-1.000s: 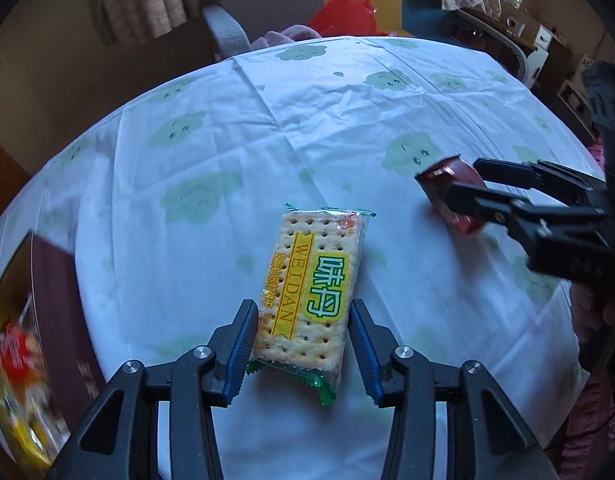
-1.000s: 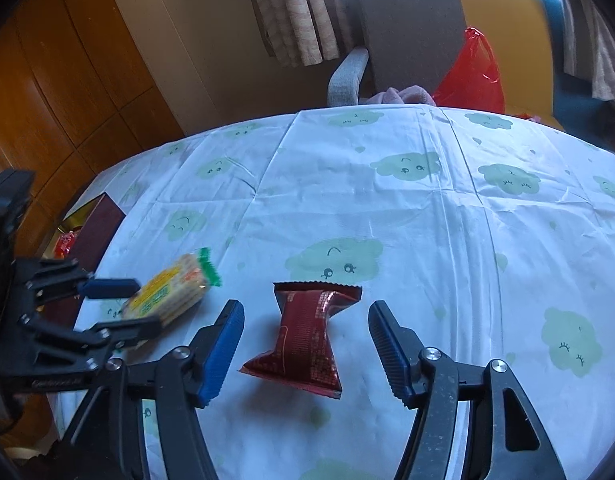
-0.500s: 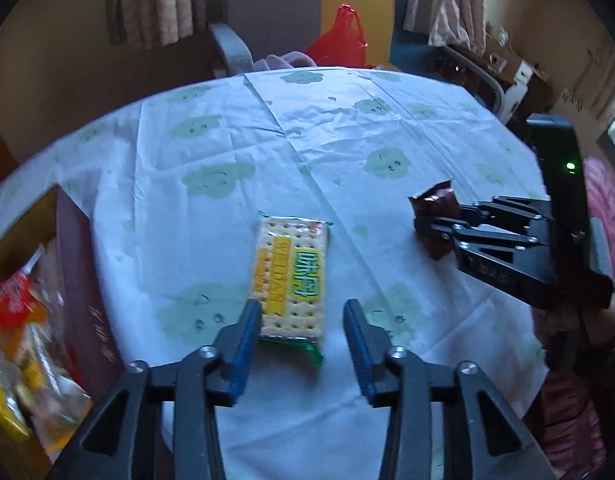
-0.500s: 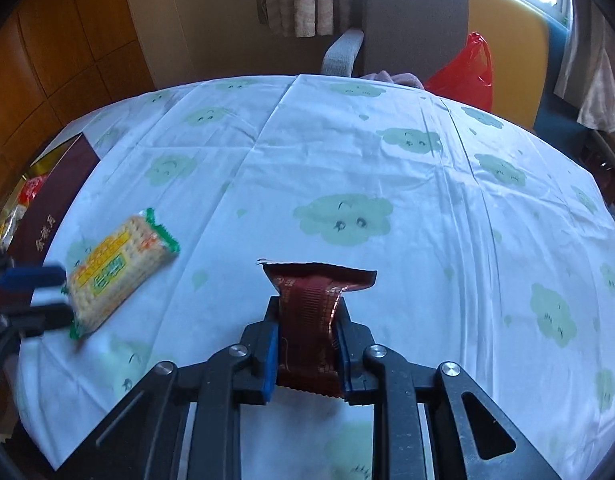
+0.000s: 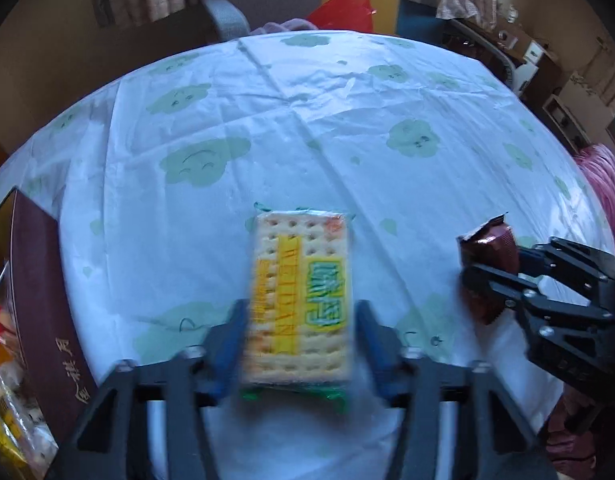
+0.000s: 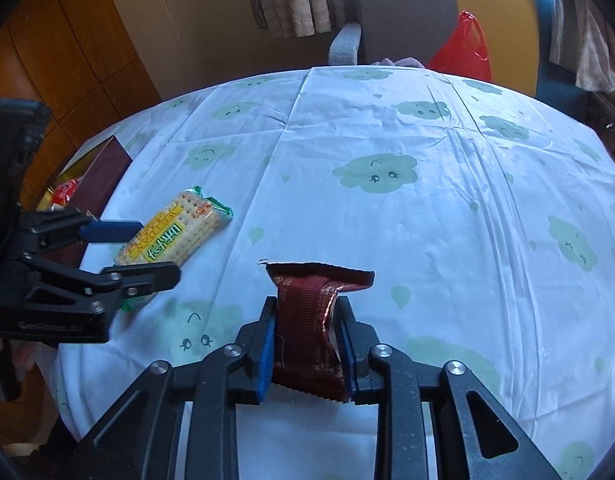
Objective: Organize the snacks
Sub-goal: 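Carry the WEIDAN cracker pack into the tin and release it with the left gripper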
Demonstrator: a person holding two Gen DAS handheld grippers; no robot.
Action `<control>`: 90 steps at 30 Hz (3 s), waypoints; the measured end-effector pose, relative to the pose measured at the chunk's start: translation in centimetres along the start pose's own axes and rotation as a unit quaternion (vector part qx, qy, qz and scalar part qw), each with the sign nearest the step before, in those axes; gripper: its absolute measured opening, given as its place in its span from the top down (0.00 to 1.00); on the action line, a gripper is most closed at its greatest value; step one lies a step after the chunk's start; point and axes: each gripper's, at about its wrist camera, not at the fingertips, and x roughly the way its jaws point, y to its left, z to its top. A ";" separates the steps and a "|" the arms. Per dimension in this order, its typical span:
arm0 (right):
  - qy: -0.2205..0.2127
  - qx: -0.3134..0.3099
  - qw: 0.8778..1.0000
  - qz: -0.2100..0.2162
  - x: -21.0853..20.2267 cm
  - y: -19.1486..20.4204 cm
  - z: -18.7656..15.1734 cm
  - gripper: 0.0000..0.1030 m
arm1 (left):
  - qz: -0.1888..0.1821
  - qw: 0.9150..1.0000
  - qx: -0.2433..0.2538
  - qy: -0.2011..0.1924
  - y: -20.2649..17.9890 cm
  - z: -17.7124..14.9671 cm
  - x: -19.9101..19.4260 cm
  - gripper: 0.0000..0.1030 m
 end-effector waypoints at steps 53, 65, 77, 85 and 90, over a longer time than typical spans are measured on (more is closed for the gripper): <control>-0.083 -0.073 0.987 -0.118 0.8 3.6 -2.1 0.75 | 0.174 0.944 -0.206 -0.189 12.3 -14.6 -18.0 0.54; -0.086 -0.072 0.987 -0.117 0.7 3.6 -2.1 0.75 | 0.200 0.935 -0.249 -0.155 15.6 -16.8 -16.8 0.54; -0.090 -0.068 0.987 -0.113 0.7 3.5 -2.1 0.75 | 0.187 0.916 -0.327 -0.141 21.1 -22.4 -18.2 0.55; -0.092 -0.064 0.987 -0.111 0.7 3.5 -2.2 0.75 | 0.153 0.935 -0.289 -0.139 20.1 -20.6 -16.3 0.54; -0.093 -0.062 0.988 -0.109 0.7 3.5 -2.2 0.75 | 0.143 0.948 -0.267 -0.099 19.7 -19.2 -13.3 0.53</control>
